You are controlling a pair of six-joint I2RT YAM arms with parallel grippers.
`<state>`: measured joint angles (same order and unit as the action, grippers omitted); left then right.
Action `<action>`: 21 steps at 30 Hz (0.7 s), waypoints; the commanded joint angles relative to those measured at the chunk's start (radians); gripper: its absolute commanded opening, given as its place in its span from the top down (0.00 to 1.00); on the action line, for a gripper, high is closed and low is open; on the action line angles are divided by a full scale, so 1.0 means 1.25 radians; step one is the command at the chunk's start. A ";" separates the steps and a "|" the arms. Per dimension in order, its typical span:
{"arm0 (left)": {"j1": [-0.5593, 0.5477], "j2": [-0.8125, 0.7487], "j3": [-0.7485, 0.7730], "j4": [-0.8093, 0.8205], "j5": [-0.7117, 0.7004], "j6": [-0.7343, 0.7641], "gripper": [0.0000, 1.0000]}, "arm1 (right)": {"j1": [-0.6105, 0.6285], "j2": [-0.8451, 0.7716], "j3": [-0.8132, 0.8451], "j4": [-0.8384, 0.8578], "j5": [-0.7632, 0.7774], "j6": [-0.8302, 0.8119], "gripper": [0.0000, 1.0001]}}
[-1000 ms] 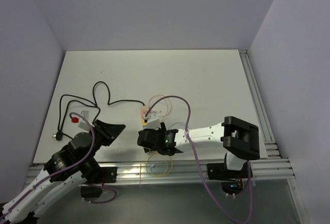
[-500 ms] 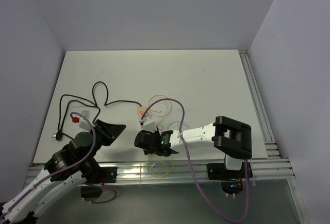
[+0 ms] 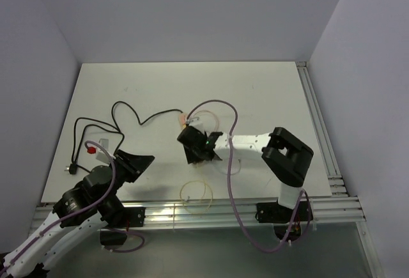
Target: Insert the plug
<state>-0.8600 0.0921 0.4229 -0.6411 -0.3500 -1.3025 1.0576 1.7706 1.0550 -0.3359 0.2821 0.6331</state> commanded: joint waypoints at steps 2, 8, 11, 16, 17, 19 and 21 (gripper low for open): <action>-0.002 -0.018 0.041 -0.034 -0.010 -0.010 0.60 | -0.111 0.055 0.162 -0.033 0.061 -0.095 1.00; -0.002 -0.016 0.054 -0.037 -0.012 -0.008 0.61 | -0.191 0.230 0.450 -0.123 0.046 -0.154 1.00; 0.000 -0.005 0.056 -0.037 -0.008 -0.008 0.61 | -0.197 0.287 0.539 -0.171 0.026 -0.174 0.93; 0.000 -0.003 0.042 -0.032 -0.002 -0.013 0.60 | -0.185 0.162 0.382 -0.054 -0.037 -0.175 0.27; 0.000 -0.005 0.037 -0.025 -0.002 -0.015 0.59 | -0.183 0.141 0.363 -0.037 -0.038 -0.174 0.23; 0.000 -0.001 0.025 0.001 0.009 -0.012 0.55 | -0.176 0.074 0.300 -0.016 -0.051 -0.186 0.14; 0.000 0.013 0.018 0.013 0.012 -0.012 0.49 | -0.165 -0.006 0.253 0.016 -0.055 -0.198 0.00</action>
<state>-0.8600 0.0853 0.4545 -0.6708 -0.3508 -1.3052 0.8272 1.9450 1.4200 -0.4198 0.2375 0.4198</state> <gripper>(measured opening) 0.489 0.964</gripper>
